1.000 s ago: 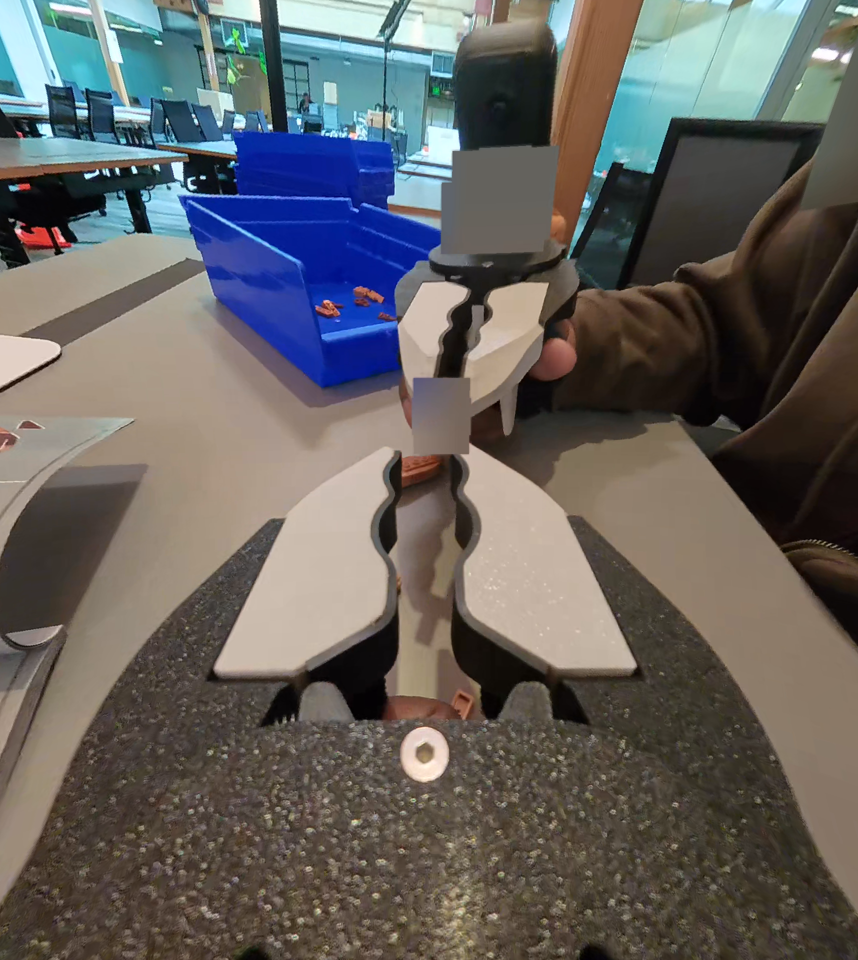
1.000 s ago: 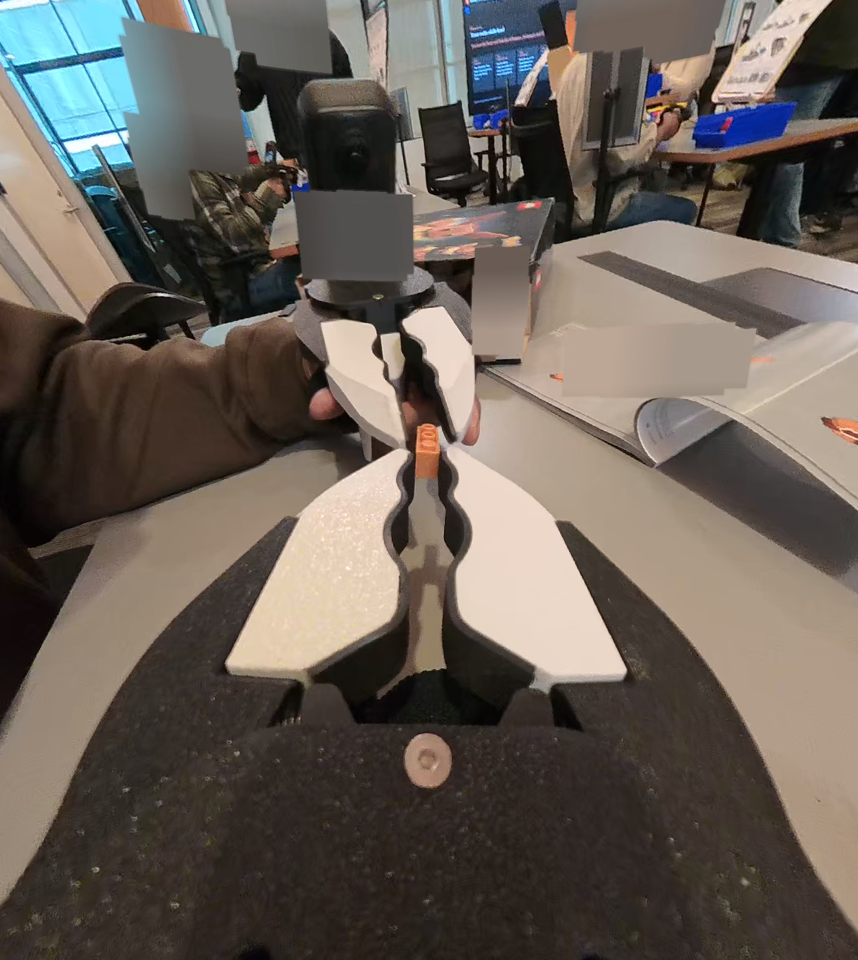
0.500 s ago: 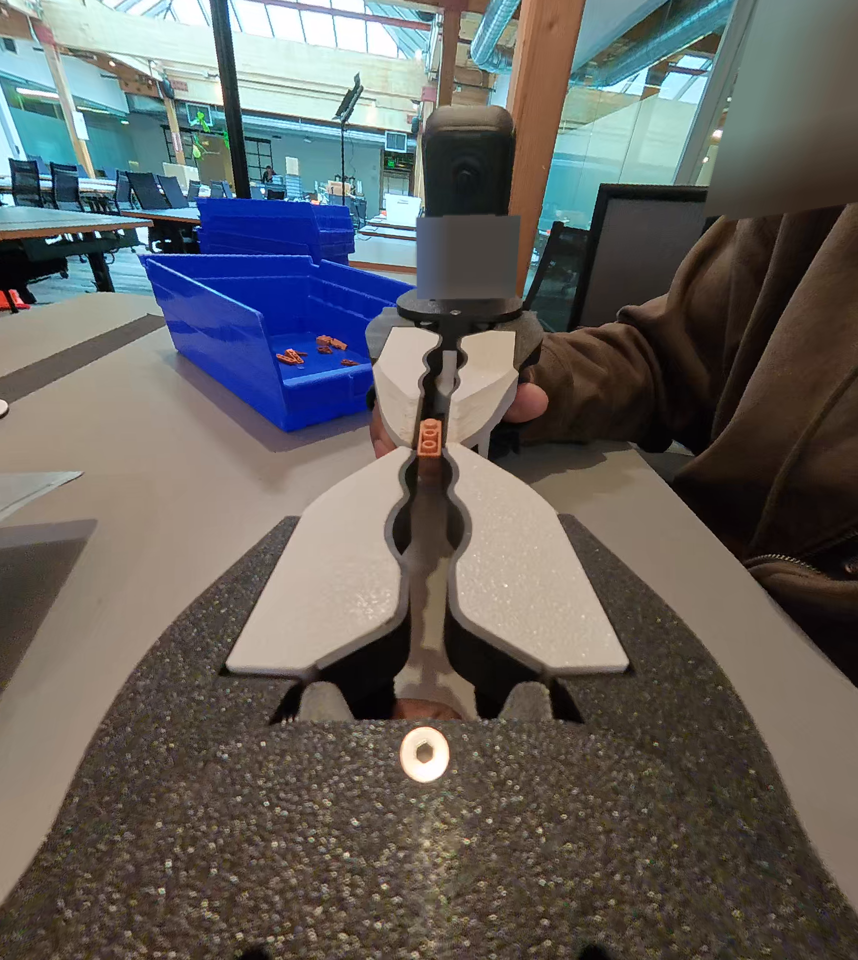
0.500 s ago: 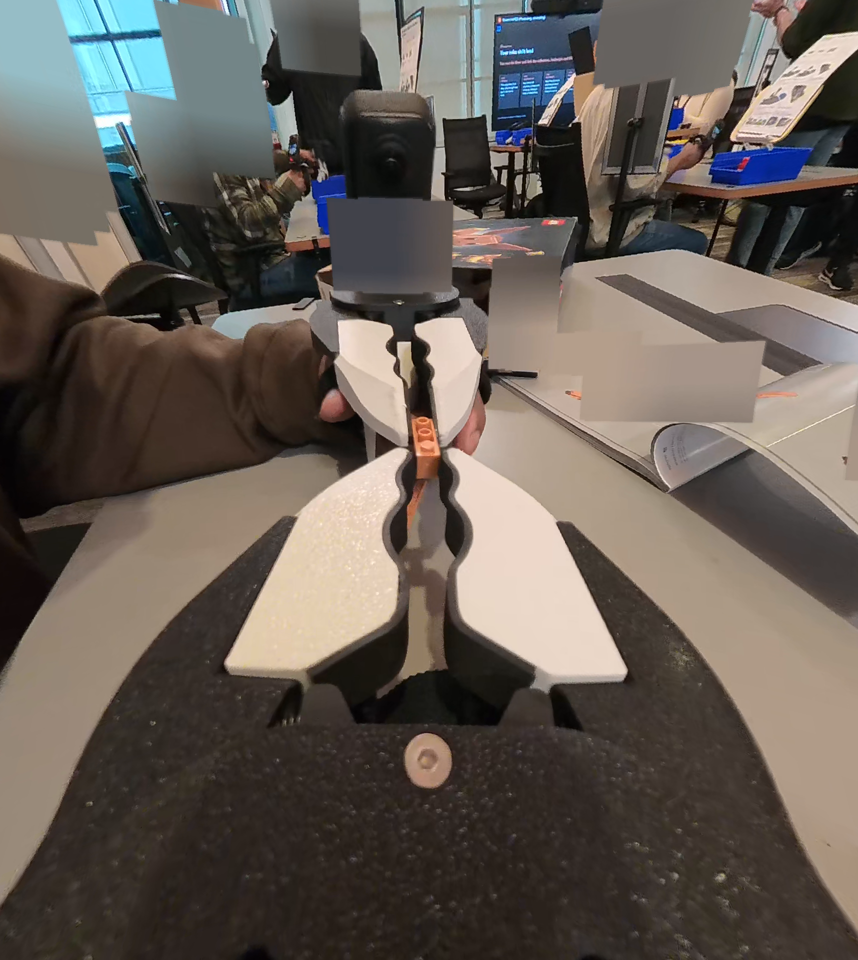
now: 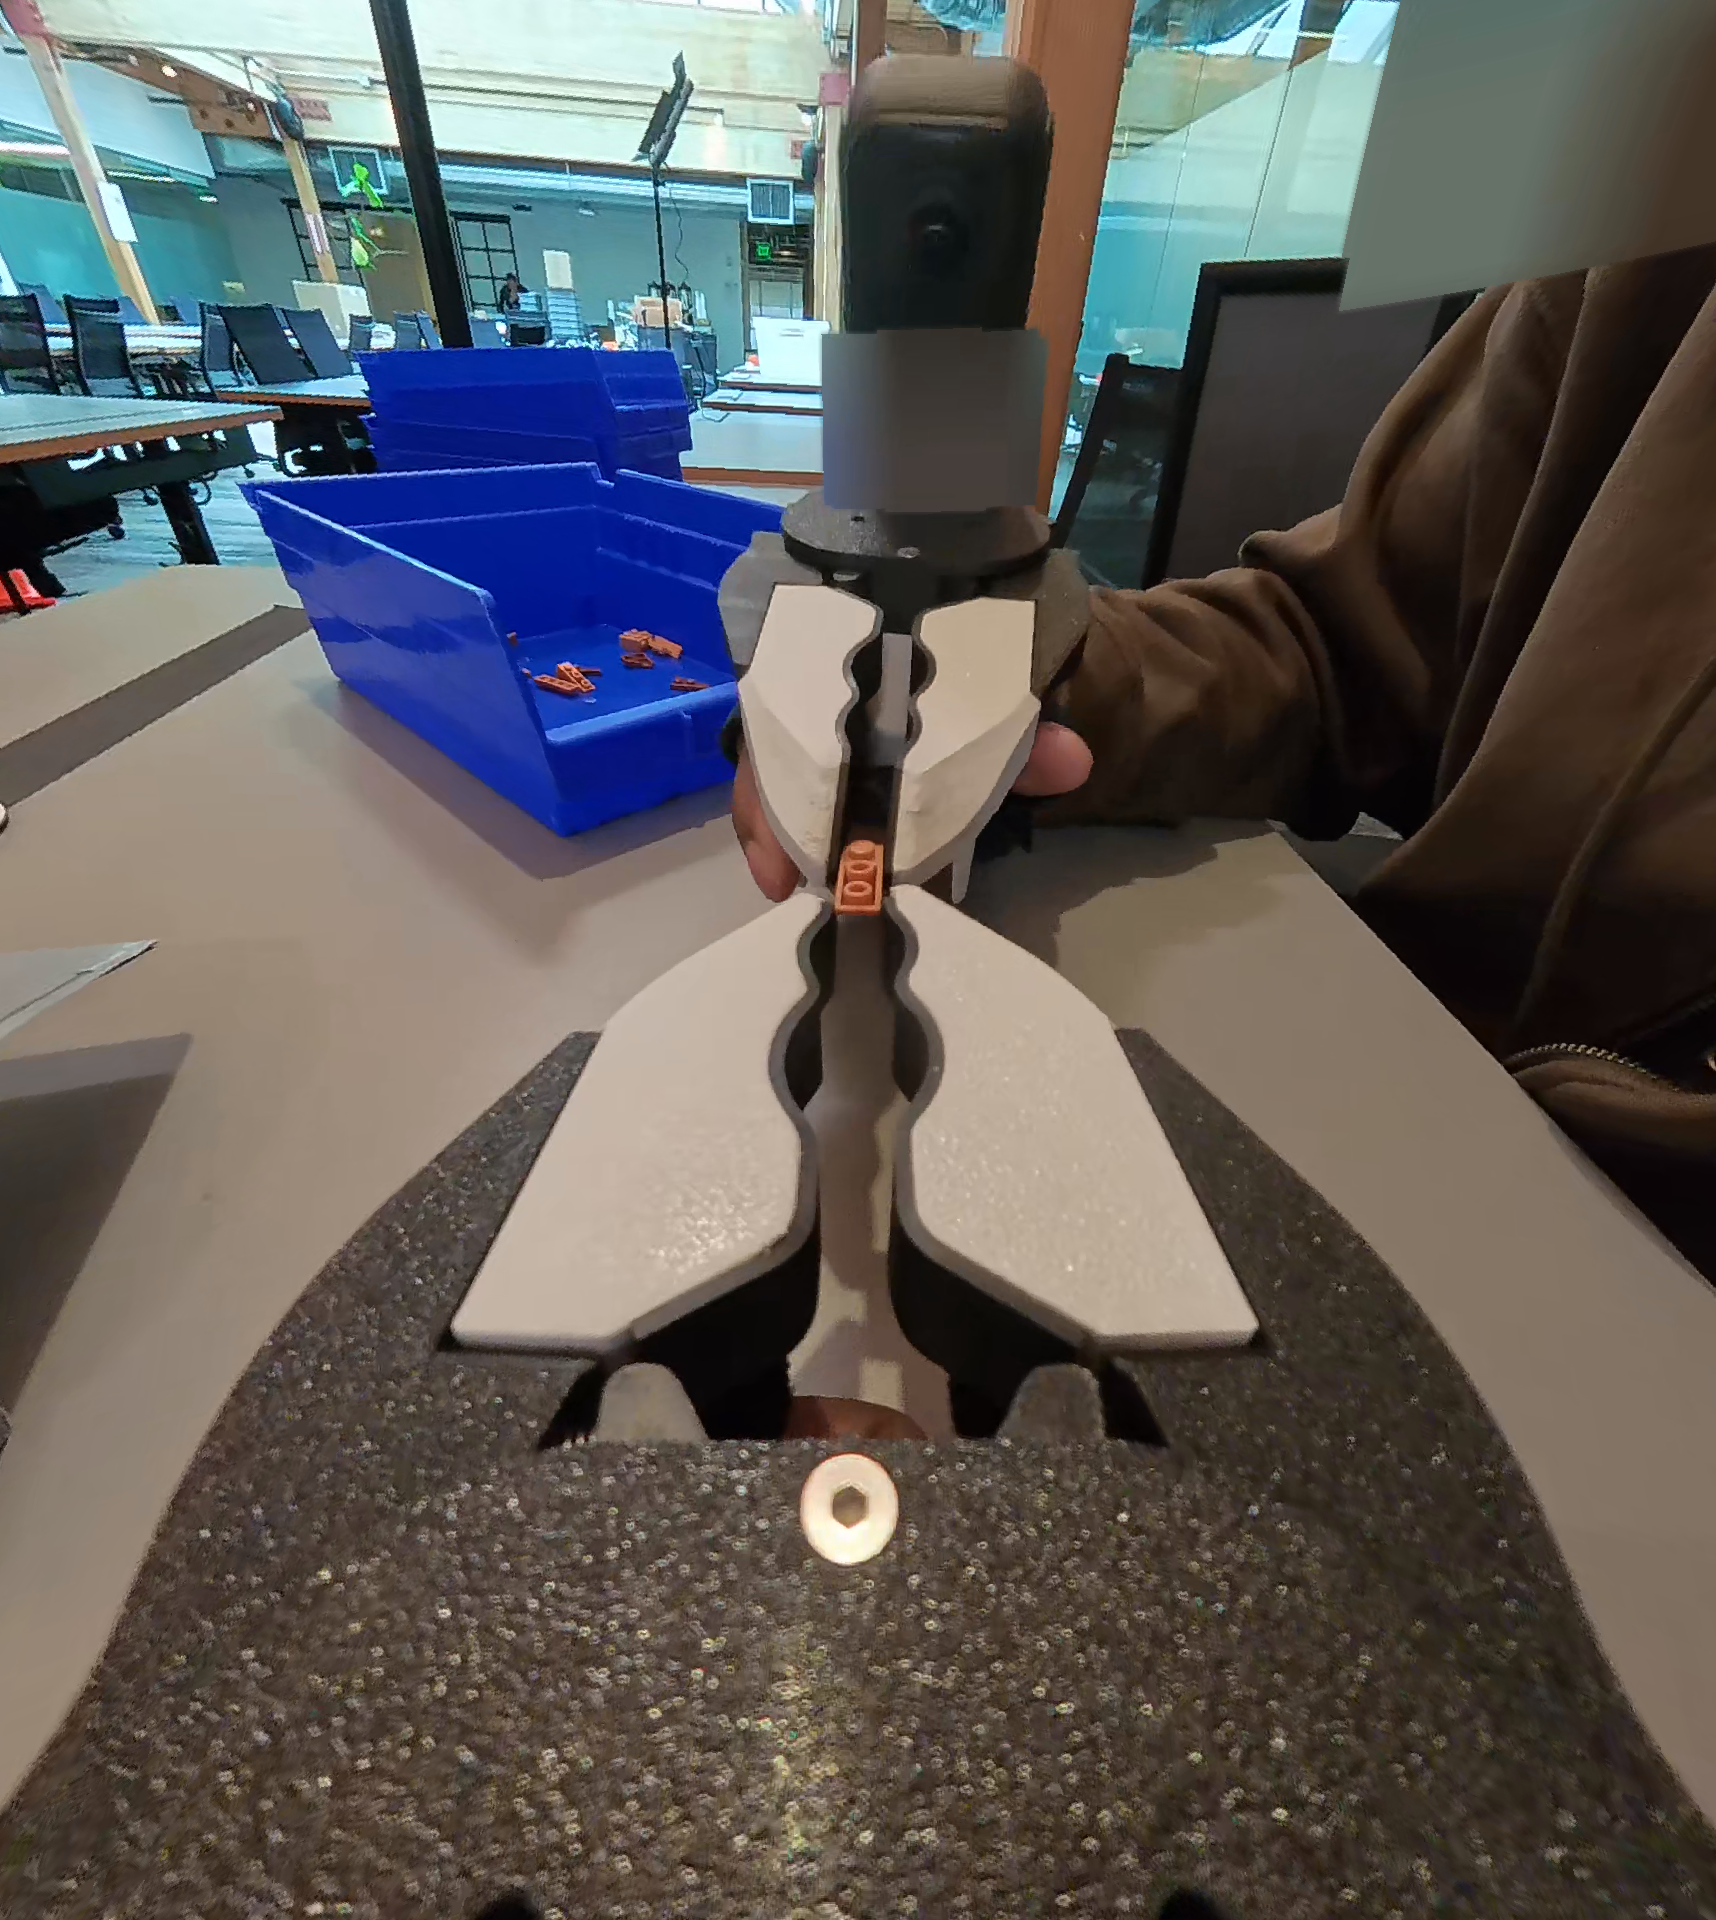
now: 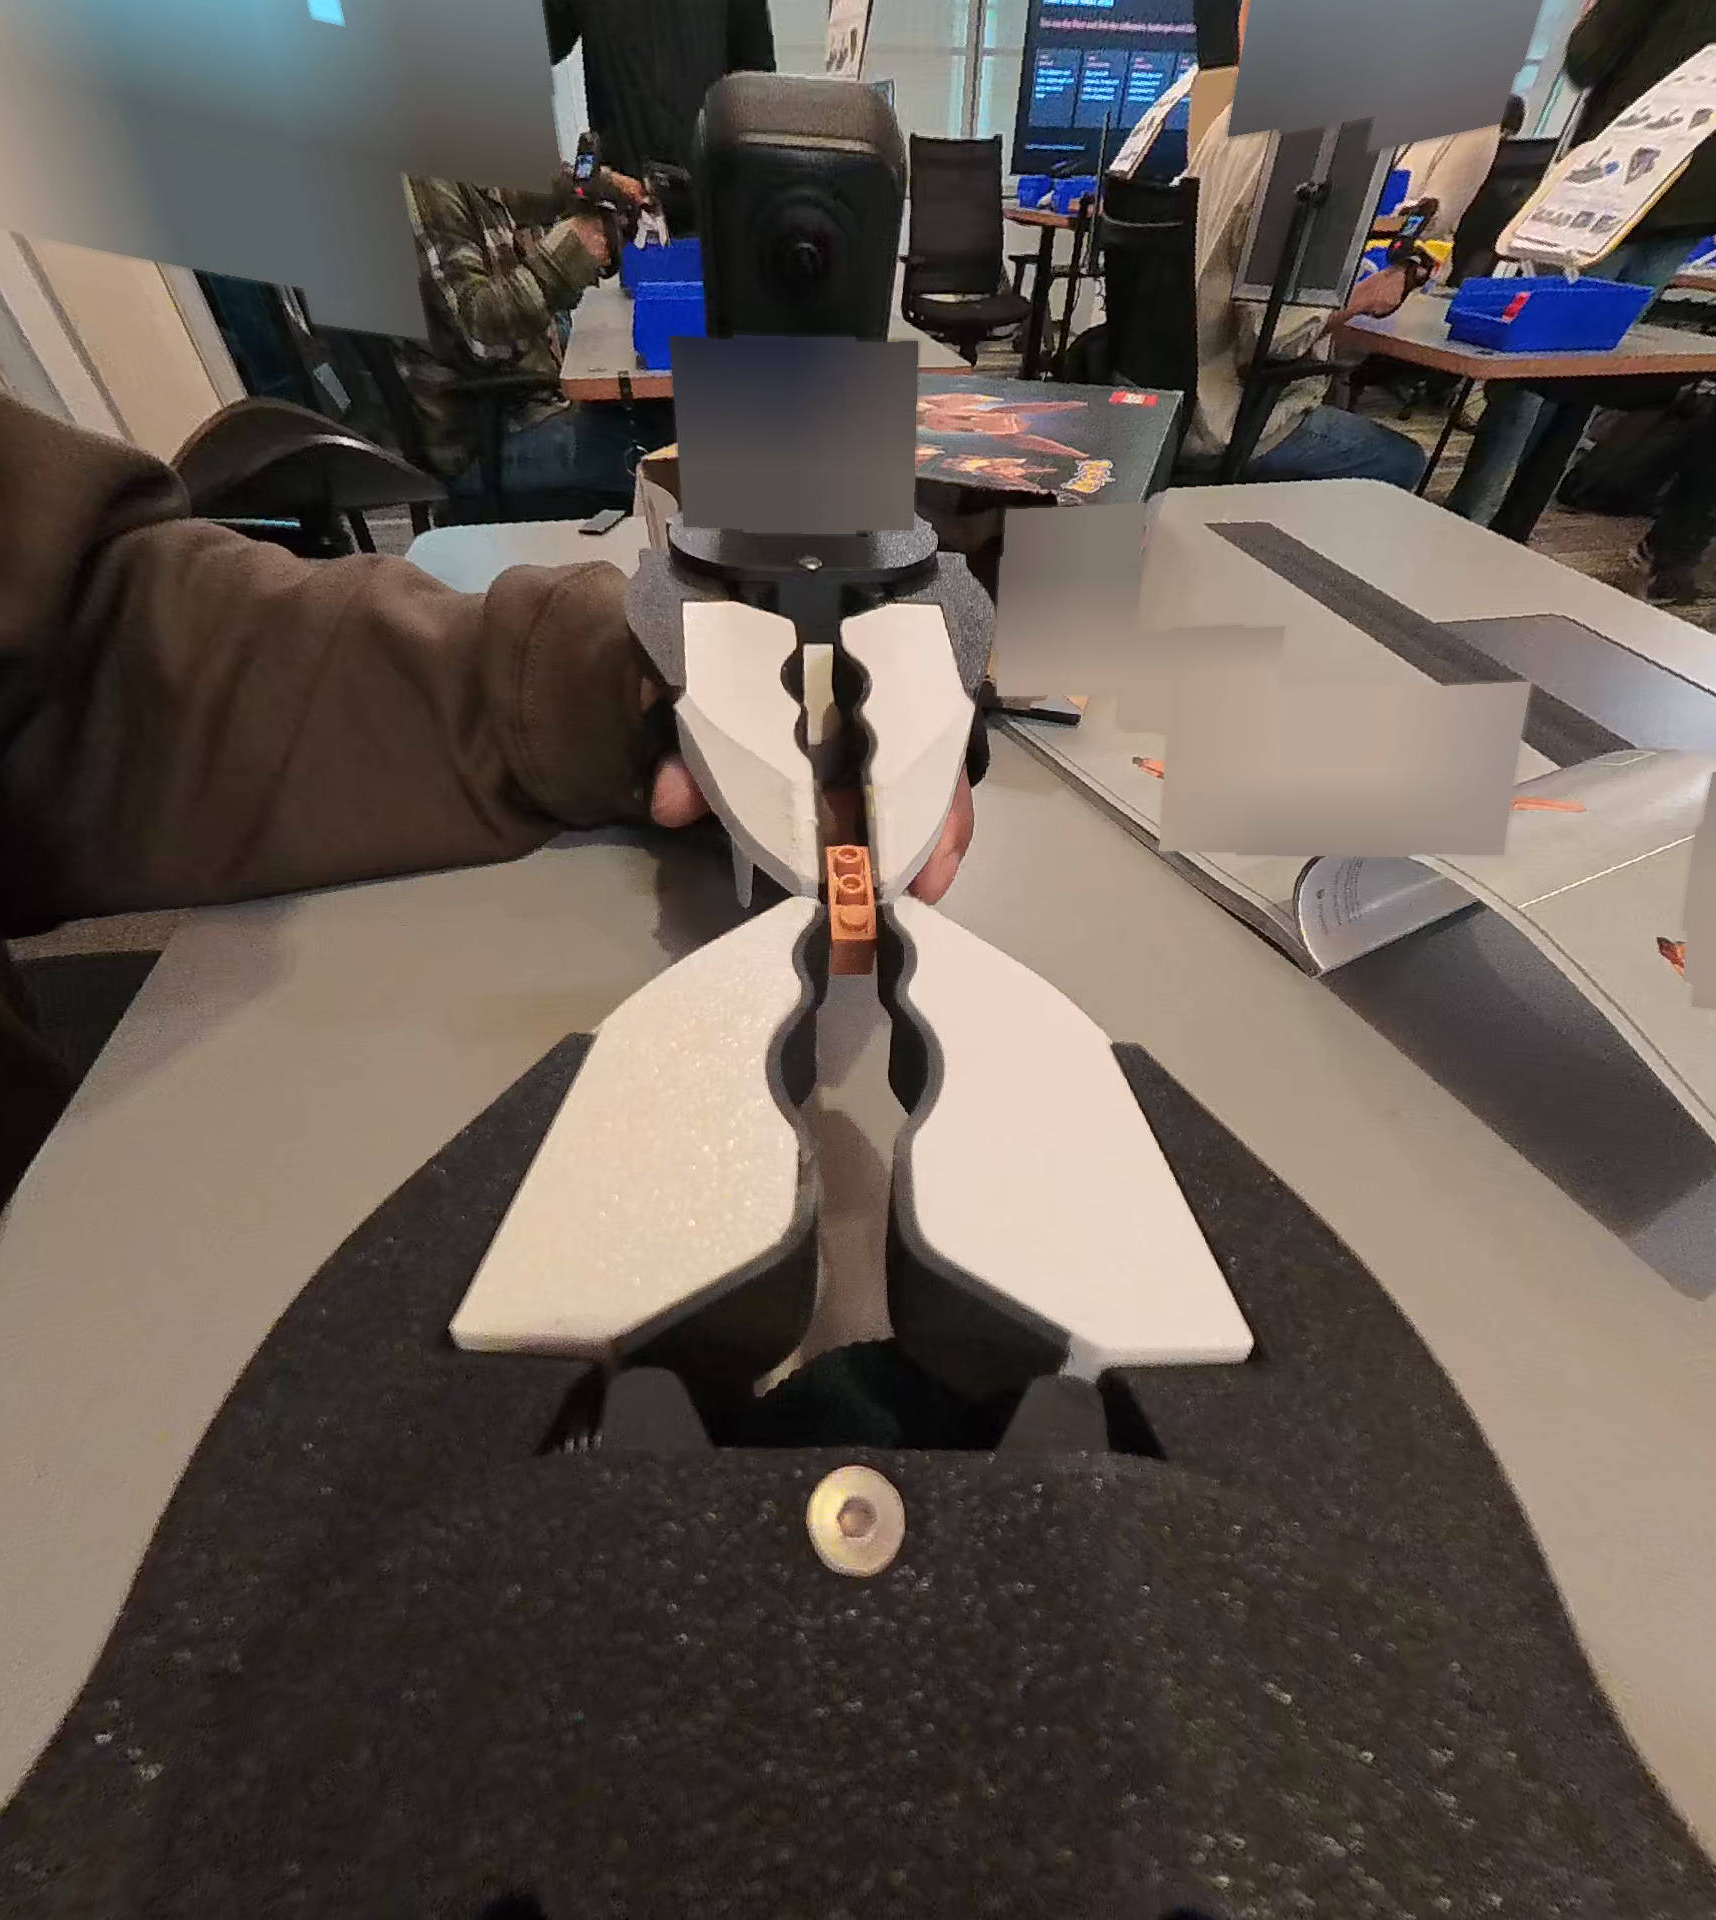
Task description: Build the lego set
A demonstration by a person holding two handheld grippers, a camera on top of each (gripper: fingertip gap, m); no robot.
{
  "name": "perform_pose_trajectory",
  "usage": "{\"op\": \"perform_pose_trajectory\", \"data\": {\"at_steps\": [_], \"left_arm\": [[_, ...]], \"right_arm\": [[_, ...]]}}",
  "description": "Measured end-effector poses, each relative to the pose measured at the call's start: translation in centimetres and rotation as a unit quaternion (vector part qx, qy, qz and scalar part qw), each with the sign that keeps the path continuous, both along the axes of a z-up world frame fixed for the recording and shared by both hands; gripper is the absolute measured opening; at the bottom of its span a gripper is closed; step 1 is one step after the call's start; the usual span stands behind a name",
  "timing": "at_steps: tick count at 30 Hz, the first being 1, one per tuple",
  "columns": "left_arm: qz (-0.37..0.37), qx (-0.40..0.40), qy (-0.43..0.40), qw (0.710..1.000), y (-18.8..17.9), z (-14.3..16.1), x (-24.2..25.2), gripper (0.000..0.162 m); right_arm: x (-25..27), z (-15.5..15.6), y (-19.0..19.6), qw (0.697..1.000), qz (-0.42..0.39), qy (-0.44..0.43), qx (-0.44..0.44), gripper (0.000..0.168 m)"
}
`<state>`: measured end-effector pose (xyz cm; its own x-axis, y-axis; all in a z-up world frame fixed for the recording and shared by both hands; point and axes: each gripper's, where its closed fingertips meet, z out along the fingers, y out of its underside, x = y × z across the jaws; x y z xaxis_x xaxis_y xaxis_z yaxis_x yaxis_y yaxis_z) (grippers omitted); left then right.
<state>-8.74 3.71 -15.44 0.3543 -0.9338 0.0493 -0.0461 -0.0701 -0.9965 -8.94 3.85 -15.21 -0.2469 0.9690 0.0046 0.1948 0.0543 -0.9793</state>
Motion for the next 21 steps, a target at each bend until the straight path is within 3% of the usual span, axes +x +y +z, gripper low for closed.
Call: {"op": "perform_pose_trajectory", "data": {"at_steps": [9, 21], "left_arm": [[0.033, -0.044, -0.047, 0.997, 0.5, 0.6, 0.0, 0.017], [0.025, -0.059, -0.085, 0.994, 0.1, 1.3, 0.6, 0.014]], "right_arm": [[-0.2, 1.6, 0.0, 0.998, -0.019, 0.052, -0.036, 0.007], [-0.3, 2.4, -0.4, 0.994, -0.017, 0.08, -0.068, 0.007]]}}
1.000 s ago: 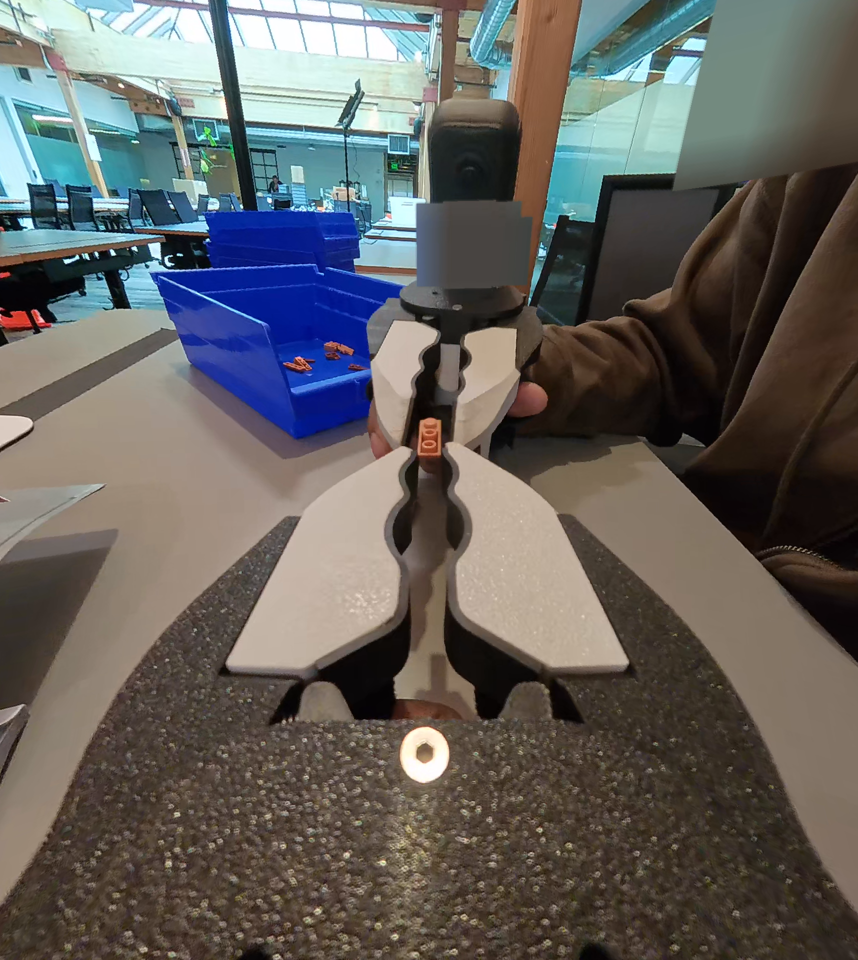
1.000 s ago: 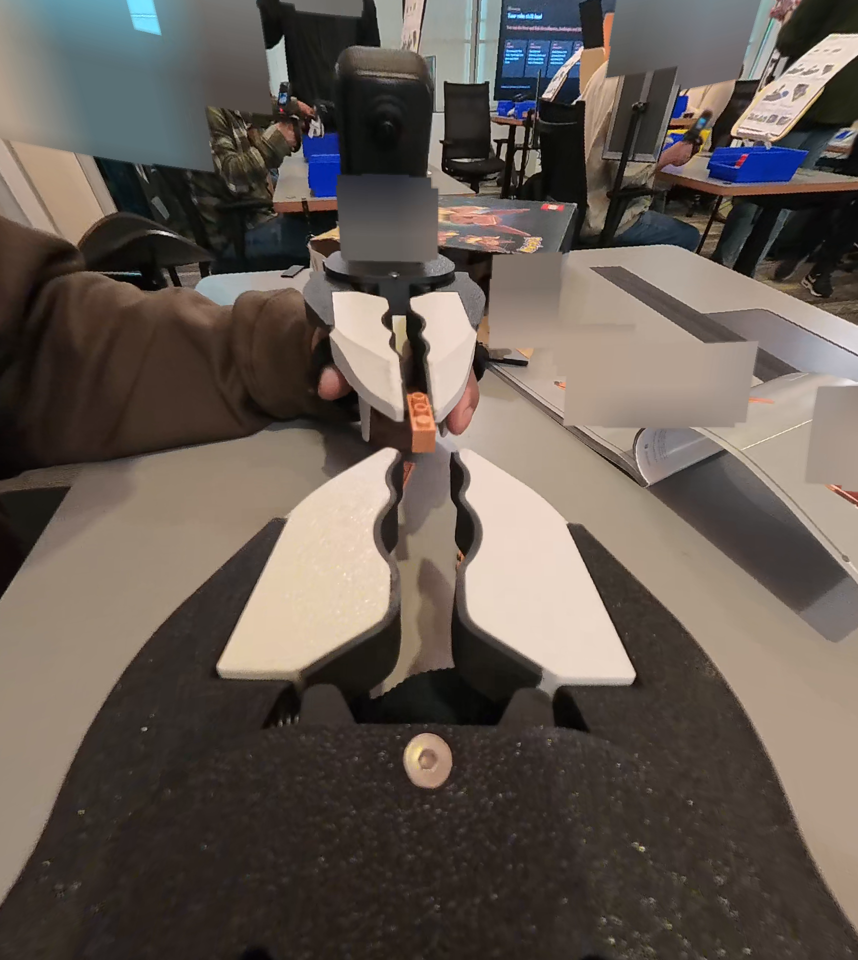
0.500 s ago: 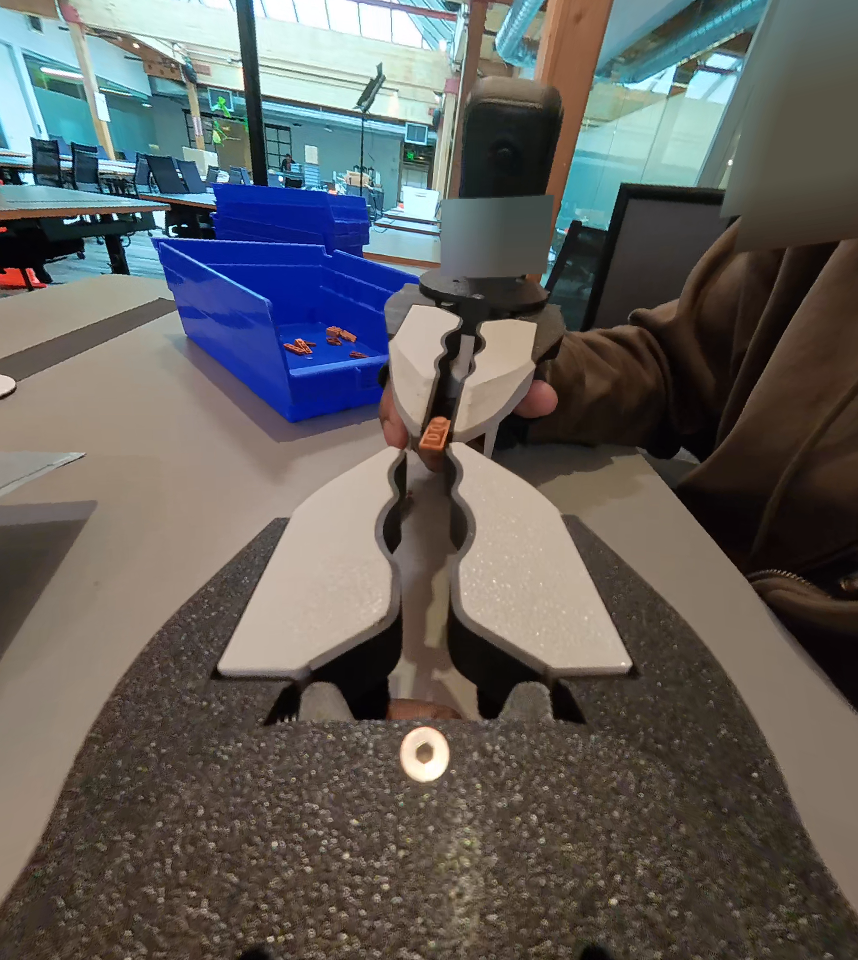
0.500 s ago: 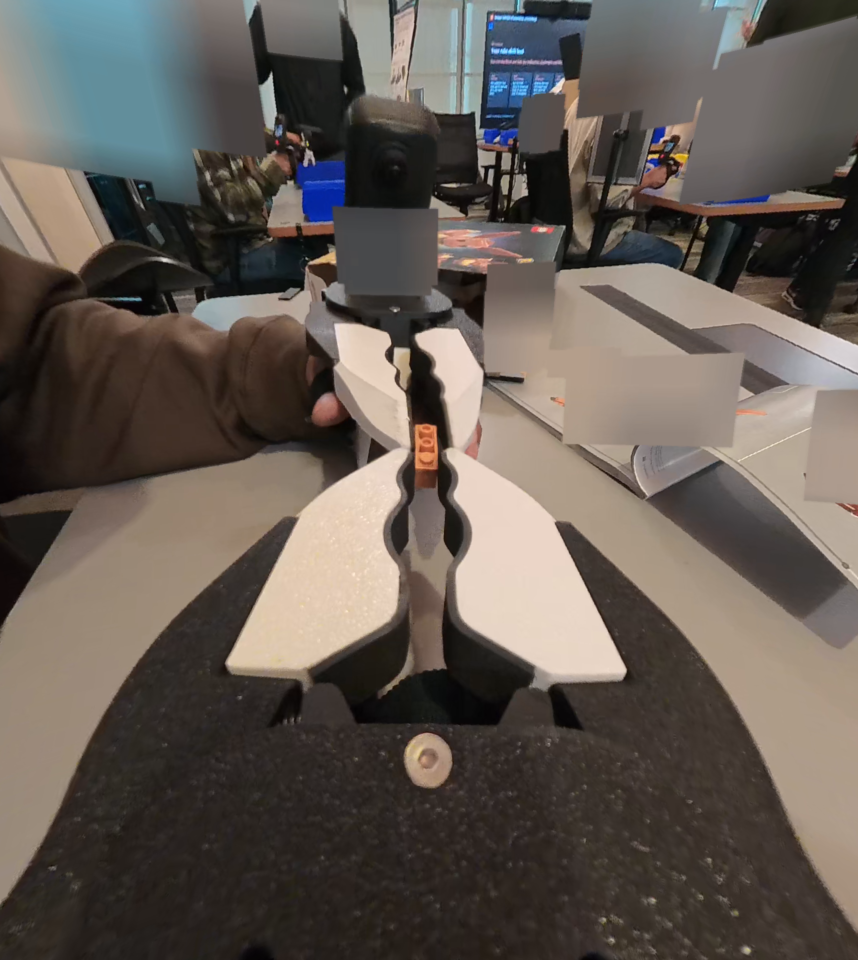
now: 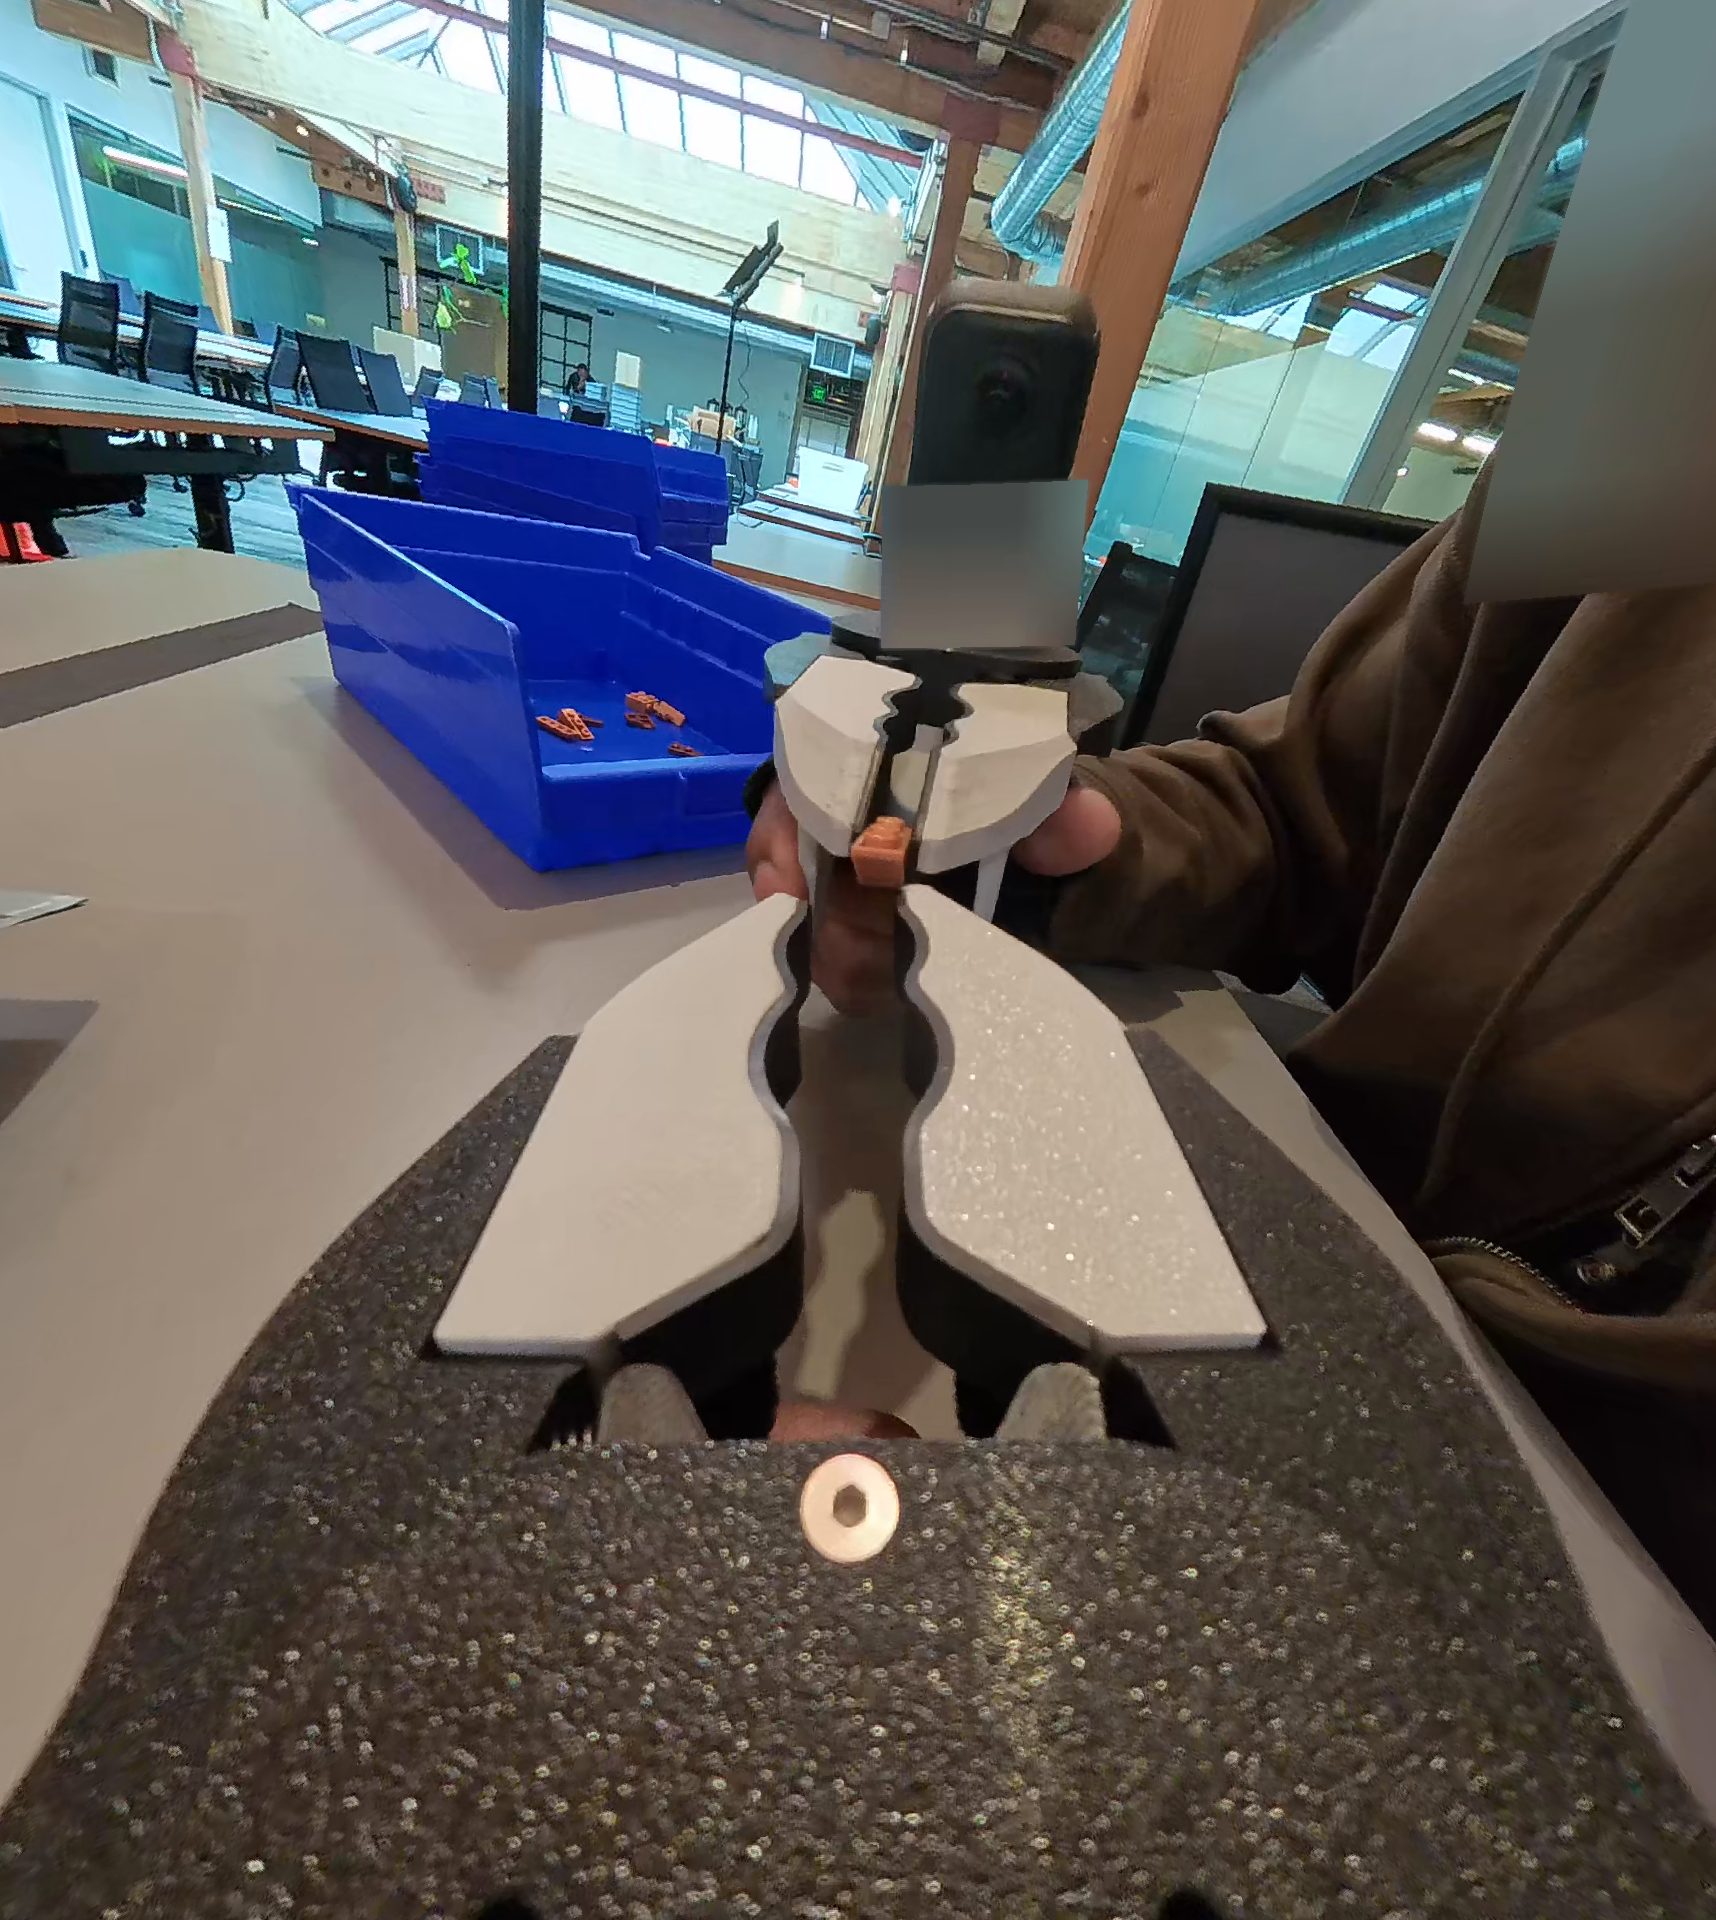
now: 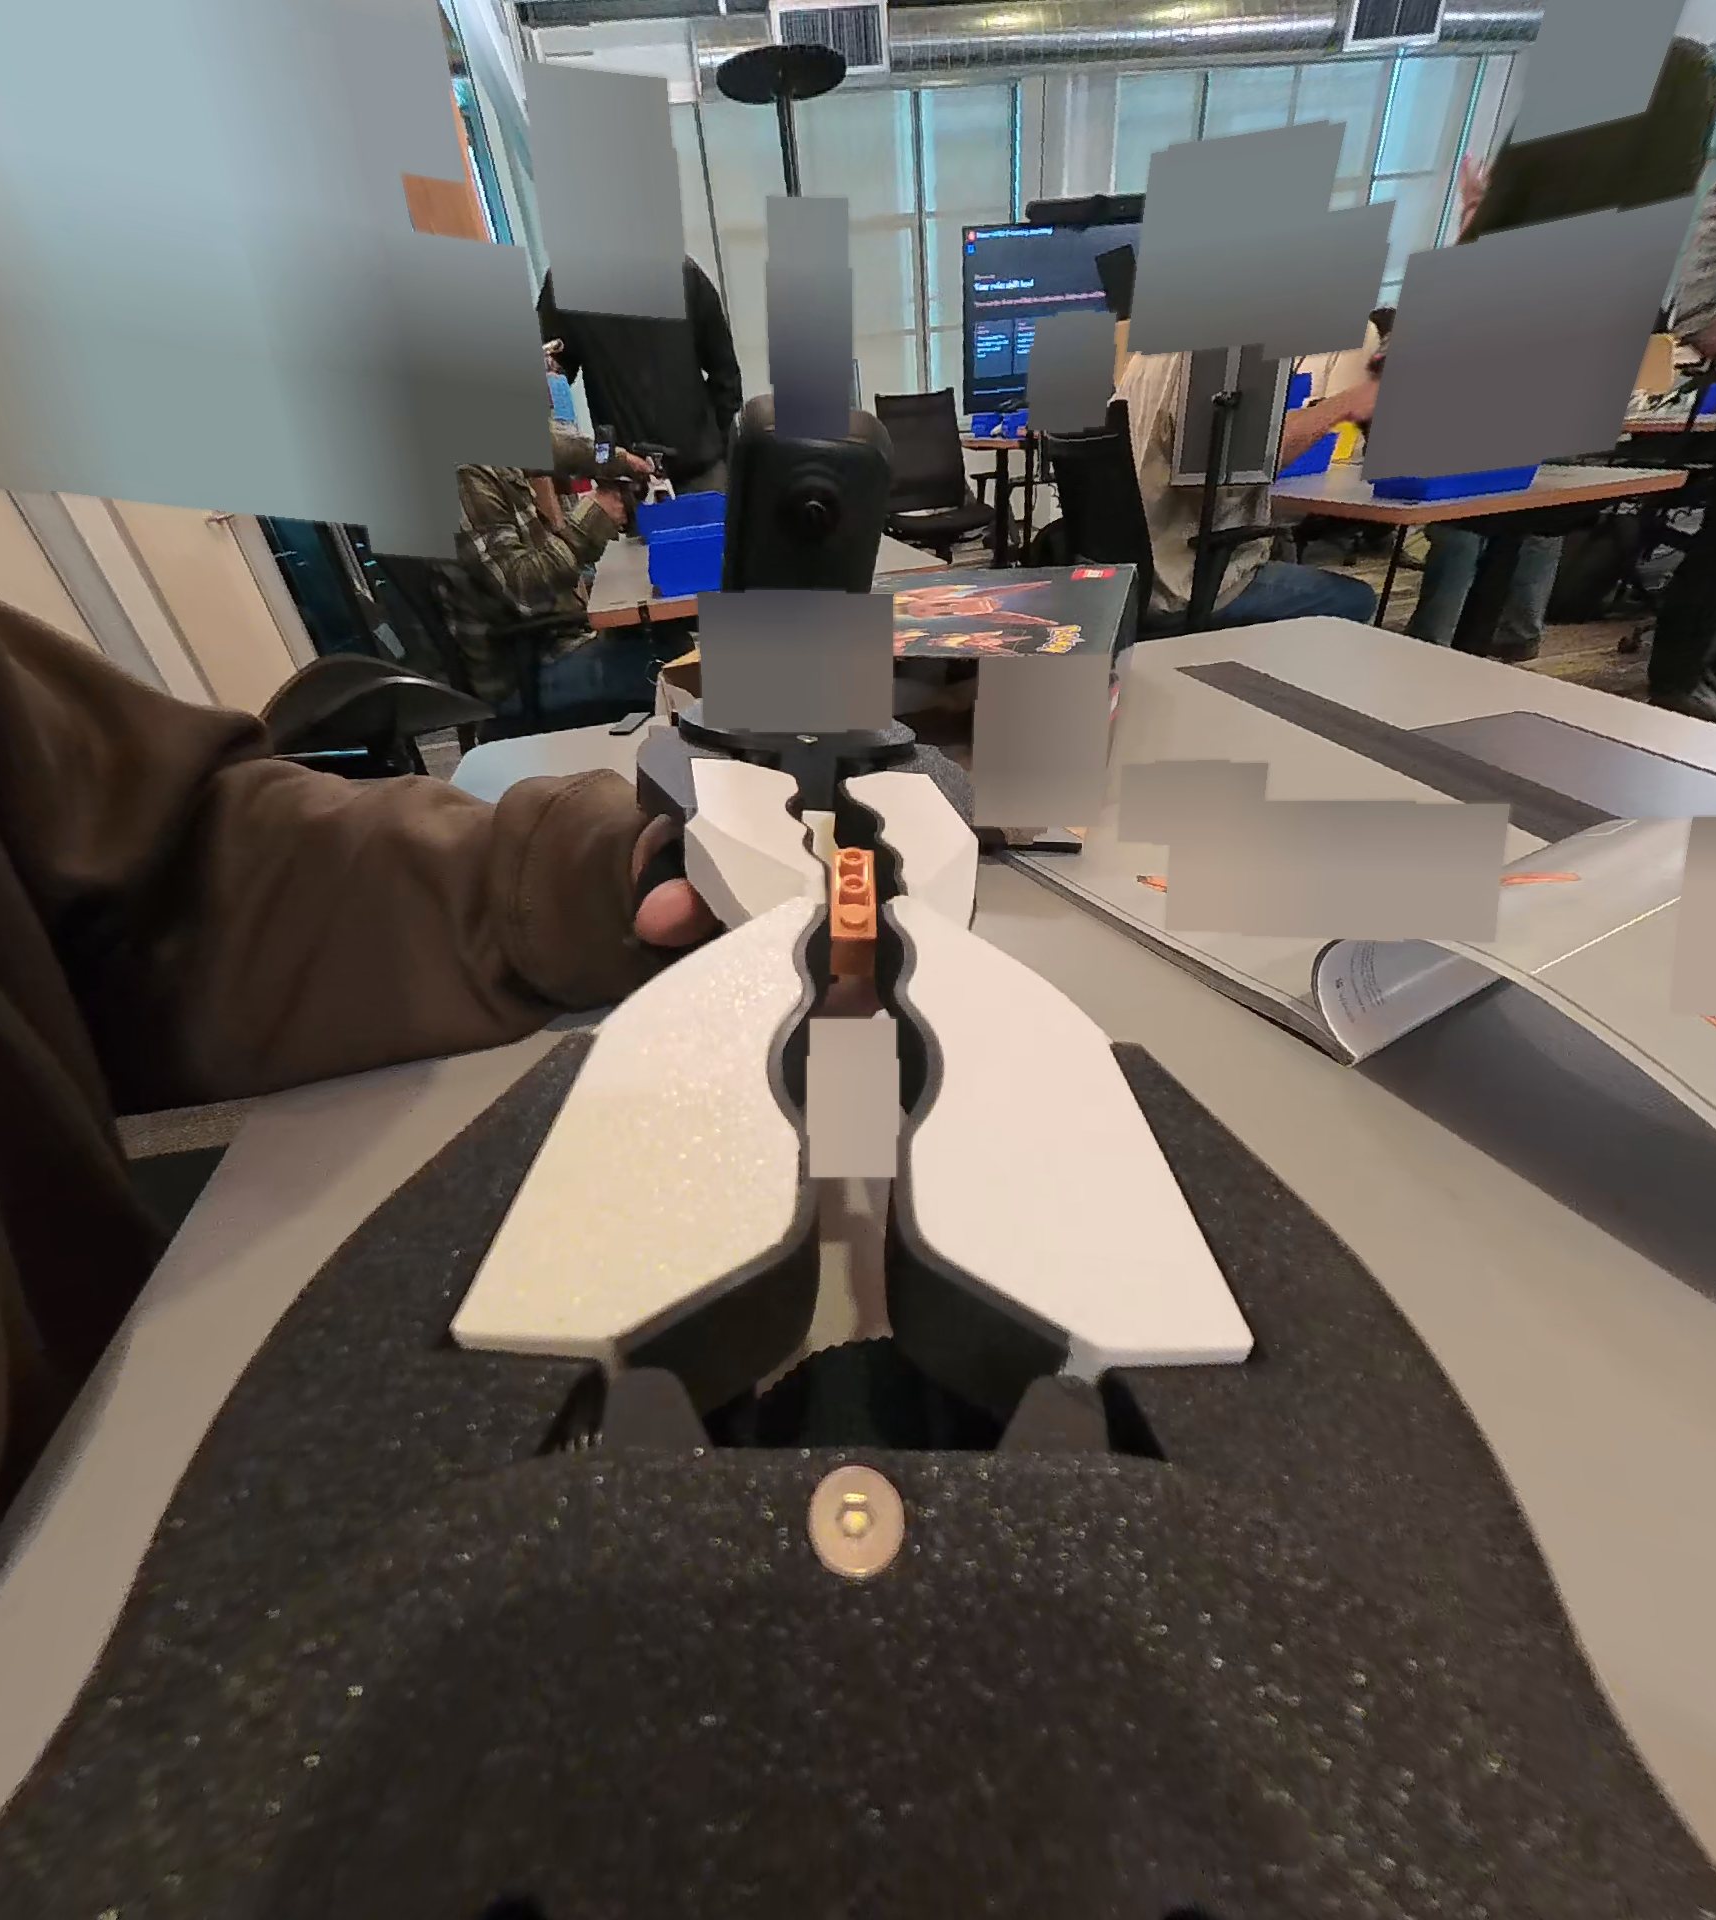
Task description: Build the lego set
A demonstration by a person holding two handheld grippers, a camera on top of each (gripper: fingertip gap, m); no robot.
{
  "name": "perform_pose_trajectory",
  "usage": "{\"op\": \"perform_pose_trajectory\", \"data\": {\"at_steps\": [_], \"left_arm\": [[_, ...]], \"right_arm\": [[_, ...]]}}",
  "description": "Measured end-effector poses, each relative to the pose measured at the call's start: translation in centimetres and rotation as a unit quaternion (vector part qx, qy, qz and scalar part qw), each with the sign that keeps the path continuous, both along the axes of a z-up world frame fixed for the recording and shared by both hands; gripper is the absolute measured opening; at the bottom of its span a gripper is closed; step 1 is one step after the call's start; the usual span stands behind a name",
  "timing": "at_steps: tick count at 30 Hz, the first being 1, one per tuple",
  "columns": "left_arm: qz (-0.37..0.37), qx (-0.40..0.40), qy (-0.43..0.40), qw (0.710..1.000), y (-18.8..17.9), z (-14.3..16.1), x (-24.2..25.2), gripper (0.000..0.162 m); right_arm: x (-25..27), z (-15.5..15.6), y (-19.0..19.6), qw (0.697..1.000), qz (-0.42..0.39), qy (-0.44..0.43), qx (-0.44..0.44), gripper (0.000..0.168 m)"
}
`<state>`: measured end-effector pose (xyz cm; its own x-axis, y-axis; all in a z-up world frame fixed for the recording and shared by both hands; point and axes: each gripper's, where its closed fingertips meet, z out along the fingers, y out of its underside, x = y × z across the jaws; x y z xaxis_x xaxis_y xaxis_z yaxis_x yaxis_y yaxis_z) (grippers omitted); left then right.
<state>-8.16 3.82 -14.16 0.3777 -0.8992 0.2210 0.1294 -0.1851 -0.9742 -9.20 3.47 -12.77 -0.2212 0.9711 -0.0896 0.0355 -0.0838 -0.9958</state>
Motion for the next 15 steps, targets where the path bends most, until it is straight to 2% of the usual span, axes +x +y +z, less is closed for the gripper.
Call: {"op": "perform_pose_trajectory", "data": {"at_steps": [15], "left_arm": [[0.001, 0.005, 0.005, 1.0, 0.01, 0.01, 0.07, 0.013]], "right_arm": [[0.03, 0.14, 0.12, 1.0, -0.009, 0.004, 0.009, 0.007]]}}
